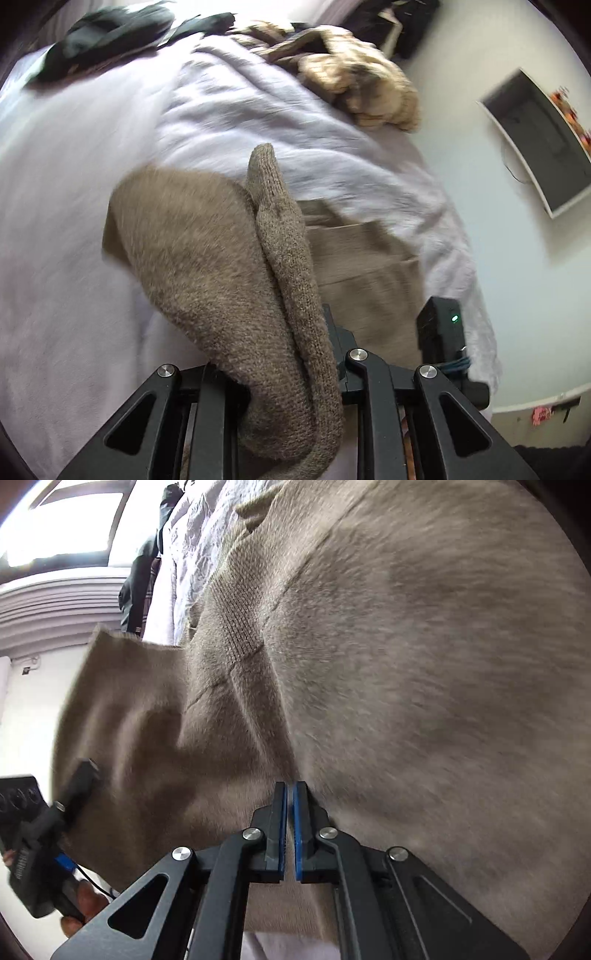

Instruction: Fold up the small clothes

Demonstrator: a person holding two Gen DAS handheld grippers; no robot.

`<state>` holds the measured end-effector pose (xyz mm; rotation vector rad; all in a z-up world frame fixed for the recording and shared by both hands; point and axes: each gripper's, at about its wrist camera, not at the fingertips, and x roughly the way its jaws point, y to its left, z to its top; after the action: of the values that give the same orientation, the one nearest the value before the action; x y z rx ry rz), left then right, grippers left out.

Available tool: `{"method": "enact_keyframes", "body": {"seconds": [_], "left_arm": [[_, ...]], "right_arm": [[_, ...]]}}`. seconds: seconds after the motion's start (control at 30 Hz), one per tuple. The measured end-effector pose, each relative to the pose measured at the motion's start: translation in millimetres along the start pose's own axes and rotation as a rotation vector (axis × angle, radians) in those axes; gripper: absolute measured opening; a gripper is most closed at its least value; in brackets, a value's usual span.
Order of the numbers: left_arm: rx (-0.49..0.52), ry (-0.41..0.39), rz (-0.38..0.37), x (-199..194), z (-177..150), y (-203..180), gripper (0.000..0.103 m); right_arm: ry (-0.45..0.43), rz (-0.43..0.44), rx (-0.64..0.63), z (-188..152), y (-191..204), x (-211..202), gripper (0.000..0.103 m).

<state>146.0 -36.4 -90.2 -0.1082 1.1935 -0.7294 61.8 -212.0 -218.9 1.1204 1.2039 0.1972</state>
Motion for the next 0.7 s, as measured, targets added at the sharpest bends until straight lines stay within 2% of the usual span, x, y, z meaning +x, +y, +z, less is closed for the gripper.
{"method": "enact_keyframes", "body": {"seconds": [0.03, 0.13, 0.27, 0.33, 0.4, 0.53, 0.7], "left_arm": [[0.026, 0.002, -0.013, 3.4, 4.8, -16.1, 0.023], [0.122, 0.034, -0.04, 28.3, 12.2, -69.7, 0.023], [0.22, 0.125, -0.023, 82.4, 7.1, -122.2, 0.023], [0.235, 0.181, 0.019, 115.1, 0.1, -138.3, 0.023], [0.239, 0.21, 0.072, 130.8, -6.0, -147.3, 0.023], [0.272, 0.198, 0.139, 129.2, -12.8, -159.2, 0.024], [0.353, 0.166, 0.191, 114.9, -9.5, -178.0, 0.024]], "right_arm": [[-0.014, 0.007, 0.001, -2.9, -2.8, -12.4, 0.009], [-0.085, 0.05, 0.027, -6.7, -14.1, -46.9, 0.01], [-0.173, 0.104, 0.079, -10.4, -51.6, -94.7, 0.01], [-0.179, 0.13, 0.112, -11.0, -71.0, -102.3, 0.01], [-0.17, 0.157, 0.164, -11.4, -90.7, -101.4, 0.01], [-0.161, 0.253, 0.242, -15.0, -114.8, -96.2, 0.01], [-0.161, 0.307, 0.269, -15.6, -121.6, -90.2, 0.01]]}}
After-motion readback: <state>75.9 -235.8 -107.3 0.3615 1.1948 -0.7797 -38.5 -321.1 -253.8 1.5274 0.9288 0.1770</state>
